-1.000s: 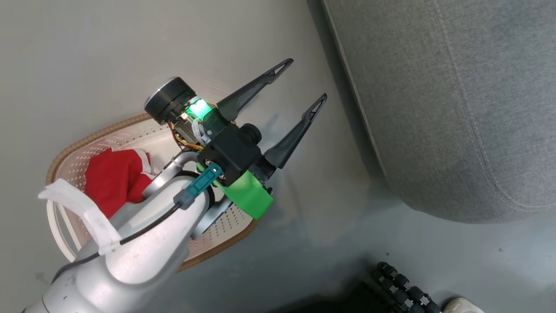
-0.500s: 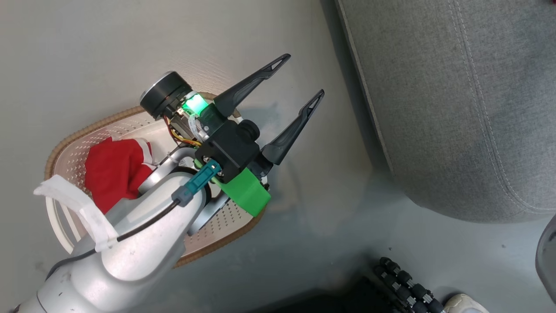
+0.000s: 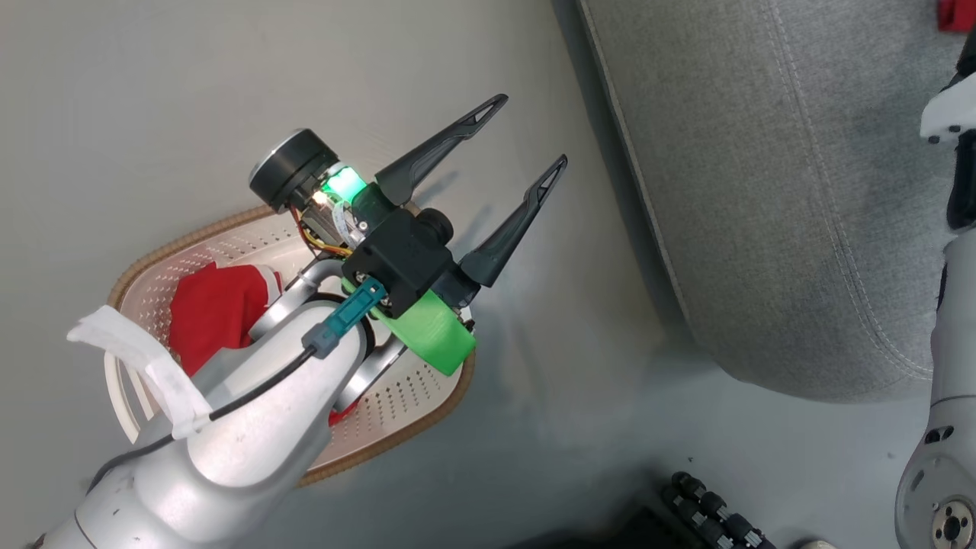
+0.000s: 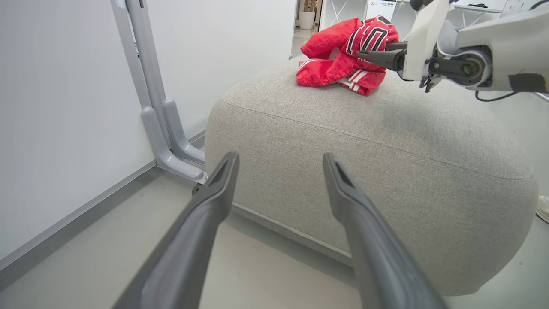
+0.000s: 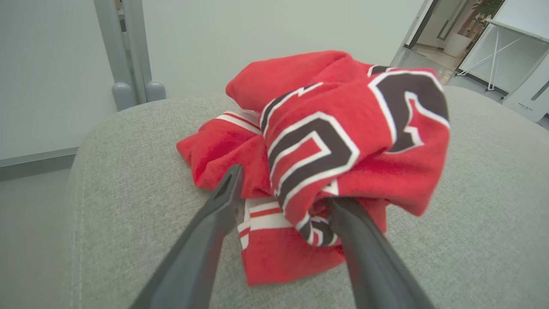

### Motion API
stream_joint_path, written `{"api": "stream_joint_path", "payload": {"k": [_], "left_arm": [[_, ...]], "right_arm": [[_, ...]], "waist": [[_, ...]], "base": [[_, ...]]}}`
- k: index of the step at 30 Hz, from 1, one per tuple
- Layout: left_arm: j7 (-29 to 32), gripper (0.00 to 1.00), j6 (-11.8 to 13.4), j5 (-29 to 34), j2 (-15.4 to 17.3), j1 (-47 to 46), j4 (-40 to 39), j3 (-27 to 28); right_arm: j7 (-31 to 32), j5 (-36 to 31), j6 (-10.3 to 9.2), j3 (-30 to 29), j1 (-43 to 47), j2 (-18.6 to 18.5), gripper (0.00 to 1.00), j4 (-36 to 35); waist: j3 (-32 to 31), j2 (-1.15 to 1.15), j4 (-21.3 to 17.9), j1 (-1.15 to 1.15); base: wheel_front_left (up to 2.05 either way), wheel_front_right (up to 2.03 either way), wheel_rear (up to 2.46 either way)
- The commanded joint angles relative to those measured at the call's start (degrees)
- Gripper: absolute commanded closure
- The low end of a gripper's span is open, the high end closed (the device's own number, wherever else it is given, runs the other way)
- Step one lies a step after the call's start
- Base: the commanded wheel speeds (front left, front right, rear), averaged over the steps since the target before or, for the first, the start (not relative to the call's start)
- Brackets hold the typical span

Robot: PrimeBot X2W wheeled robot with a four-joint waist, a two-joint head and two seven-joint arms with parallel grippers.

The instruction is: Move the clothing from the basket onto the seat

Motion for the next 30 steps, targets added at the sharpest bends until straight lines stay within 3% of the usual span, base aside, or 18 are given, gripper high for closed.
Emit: {"api": "stream_joint_path", "payload": {"k": [1,19,30], "left_arm": [[-0.54,0.00,0.37,-0.48,-0.30,1.01,0.50,-0.04],[-3.64,0.00,3.22,-4.73,-2.29,9.01,5.71,2.30],[-3.90,0.00,4.42,-5.75,-4.37,15.38,6.32,6.18]], "right_arm": [[-0.12,0.53,-0.08,0.16,2.03,0.01,0.00,-0.77],[-0.12,5.31,-0.08,8.59,20.47,1.90,0.00,-10.48],[-0.12,8.33,-0.08,16.00,27.66,2.93,0.00,-16.75]], "waist": [[-2.52,0.47,-0.36,-0.01],[-17.80,0.47,-1.36,-0.01],[-25.97,0.47,4.75,-0.01]], "base": [[0.00,0.00,0.00],[0.00,0.00,0.00],[0.00,0.00,0.00]]}}
